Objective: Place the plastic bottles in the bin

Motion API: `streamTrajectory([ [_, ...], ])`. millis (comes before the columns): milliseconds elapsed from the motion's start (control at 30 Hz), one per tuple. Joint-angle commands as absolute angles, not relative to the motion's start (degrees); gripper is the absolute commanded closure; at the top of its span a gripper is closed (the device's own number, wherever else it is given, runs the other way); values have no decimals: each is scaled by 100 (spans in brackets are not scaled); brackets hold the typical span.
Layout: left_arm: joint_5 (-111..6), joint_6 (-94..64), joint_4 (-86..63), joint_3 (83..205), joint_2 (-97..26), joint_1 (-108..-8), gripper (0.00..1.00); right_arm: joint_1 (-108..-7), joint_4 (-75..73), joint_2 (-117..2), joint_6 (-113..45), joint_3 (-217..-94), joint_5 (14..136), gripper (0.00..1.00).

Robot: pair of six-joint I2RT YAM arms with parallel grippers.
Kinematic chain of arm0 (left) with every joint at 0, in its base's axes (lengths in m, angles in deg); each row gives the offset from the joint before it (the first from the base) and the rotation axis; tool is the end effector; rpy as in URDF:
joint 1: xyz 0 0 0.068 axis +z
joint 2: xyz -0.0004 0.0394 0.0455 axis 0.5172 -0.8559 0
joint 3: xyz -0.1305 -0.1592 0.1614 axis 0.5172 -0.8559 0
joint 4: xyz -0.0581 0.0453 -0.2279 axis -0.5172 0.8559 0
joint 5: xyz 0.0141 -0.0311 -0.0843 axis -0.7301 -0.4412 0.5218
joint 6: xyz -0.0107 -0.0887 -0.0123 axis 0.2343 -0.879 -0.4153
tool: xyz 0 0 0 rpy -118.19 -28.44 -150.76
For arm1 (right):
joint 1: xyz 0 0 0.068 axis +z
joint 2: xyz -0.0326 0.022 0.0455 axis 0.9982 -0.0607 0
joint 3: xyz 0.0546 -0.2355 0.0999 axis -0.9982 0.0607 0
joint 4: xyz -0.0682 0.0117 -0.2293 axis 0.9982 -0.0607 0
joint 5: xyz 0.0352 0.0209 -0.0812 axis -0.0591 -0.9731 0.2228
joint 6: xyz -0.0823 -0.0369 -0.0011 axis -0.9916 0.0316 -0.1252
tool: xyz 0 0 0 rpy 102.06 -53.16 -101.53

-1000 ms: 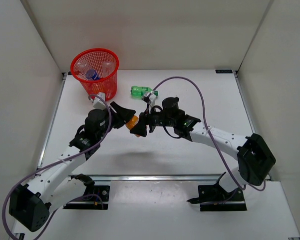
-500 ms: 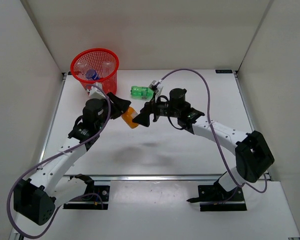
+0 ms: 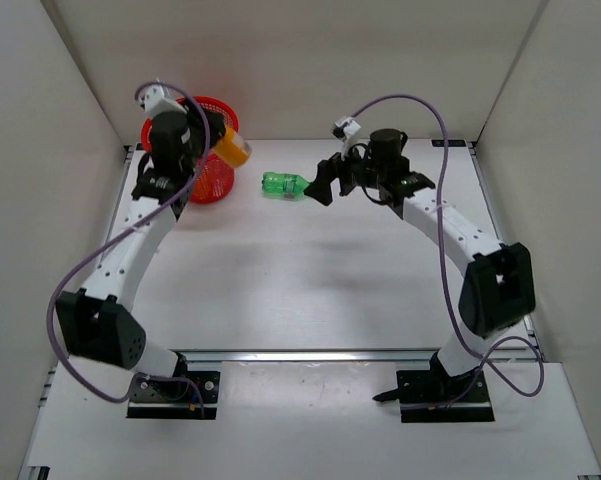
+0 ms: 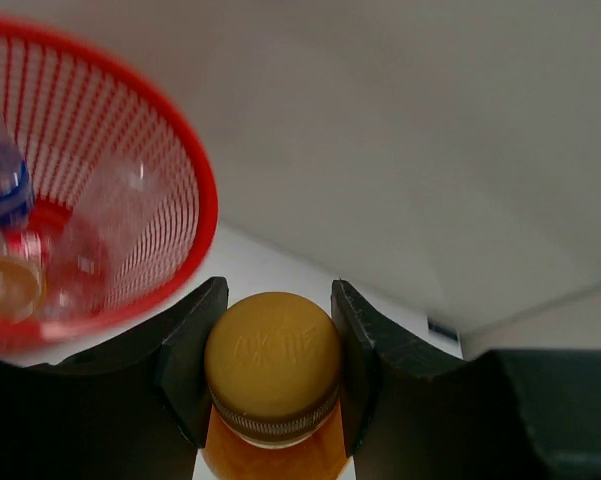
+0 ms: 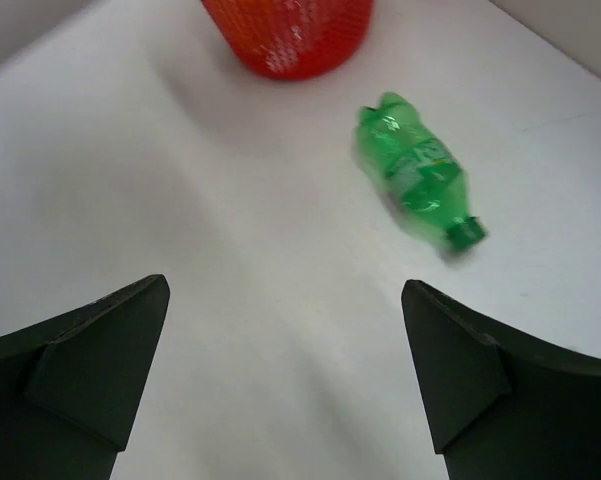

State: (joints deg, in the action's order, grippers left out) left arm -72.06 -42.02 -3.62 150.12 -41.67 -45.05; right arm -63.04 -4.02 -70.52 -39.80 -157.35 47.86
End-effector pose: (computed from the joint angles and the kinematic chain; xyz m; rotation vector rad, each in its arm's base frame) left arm 0.3512 -0.0708 0.3853 -0.5168 1.6805 -0.5031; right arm 0.3467 0.2007 0.3120 -0.7807 1.7878 0.8654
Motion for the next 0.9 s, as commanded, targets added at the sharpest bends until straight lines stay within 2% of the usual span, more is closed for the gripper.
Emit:
streamTrajectory([
  [0,-8237,-3772,-242,16232,-4880,-4345,87,-6296,-1945,-7819,-6158,-16659,5415,1],
  [133,-9362,-3595,-22,17331,-5910,-4196,81,-6543,-2272,-8978,-6540,-17725,5333,1],
  [233,-9076,-3945,-92,17587,-6359,-3802,82,-6657,-2045,-9603,-6716,-18445,5423,1],
  [333,-9267,-4000,-127,17859,-6850,-3738,80,-6762,-2157,-10375,-6716,-19348,4915,1],
  [500,-9934,-3569,118,19053,-7633,-3870,78,-6833,-2834,-11616,-6787,-21124,4518,1],
  [600,-10024,-3525,22,19118,-7845,-3835,75,-6807,-2922,-12056,-6760,-21557,4272,1],
  [700,-10129,-3463,75,19214,-7934,-3756,69,-6728,-2774,-12171,-6699,-21489,4000,1],
  [733,-10060,-3455,66,19205,-7960,-3756,53,-6693,-2704,-12154,-6699,-21410,3947,0],
  [800,-9823,-3411,84,19057,-7925,-3712,2,-6657,-2572,-12302,-6567,-21391,3964,0],
  [867,-9734,-3393,119,19065,-7916,-3703,2,-6648,-2335,-12408,-6436,-21409,3973,0],
])
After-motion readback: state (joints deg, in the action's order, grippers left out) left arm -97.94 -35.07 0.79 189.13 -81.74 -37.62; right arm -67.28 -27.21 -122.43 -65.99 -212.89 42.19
